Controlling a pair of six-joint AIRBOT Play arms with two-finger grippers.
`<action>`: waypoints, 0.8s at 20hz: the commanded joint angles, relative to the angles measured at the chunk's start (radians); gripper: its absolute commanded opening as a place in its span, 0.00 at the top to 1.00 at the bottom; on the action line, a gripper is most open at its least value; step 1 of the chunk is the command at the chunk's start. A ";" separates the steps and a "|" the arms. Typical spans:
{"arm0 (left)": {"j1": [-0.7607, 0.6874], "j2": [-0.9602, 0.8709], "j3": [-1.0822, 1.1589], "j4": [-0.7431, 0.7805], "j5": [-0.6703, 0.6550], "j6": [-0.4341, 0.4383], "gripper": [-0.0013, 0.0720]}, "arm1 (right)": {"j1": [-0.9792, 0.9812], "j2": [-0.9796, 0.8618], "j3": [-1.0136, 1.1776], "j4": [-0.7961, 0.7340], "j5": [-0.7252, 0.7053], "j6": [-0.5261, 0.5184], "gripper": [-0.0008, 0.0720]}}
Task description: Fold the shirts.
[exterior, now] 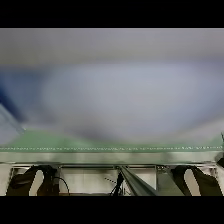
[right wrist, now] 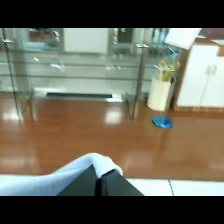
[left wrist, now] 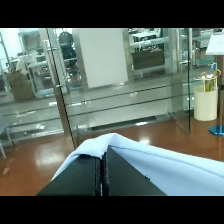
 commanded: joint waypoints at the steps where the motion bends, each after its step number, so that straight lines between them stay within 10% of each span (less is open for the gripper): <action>1: -0.069 0.023 -0.017 0.112 -0.044 -0.054 0.96 | 0.000 0.038 -0.041 -0.048 0.051 0.018 0.96; 7: -0.068 -0.061 -0.368 0.051 -0.041 -0.121 0.95 | 0.000 0.030 -0.480 0.127 0.047 -0.023 0.96; 16: -0.228 -0.655 -0.618 -0.092 0.410 -0.140 0.95 | 0.084 -0.421 -0.829 0.319 -0.379 -0.259 0.96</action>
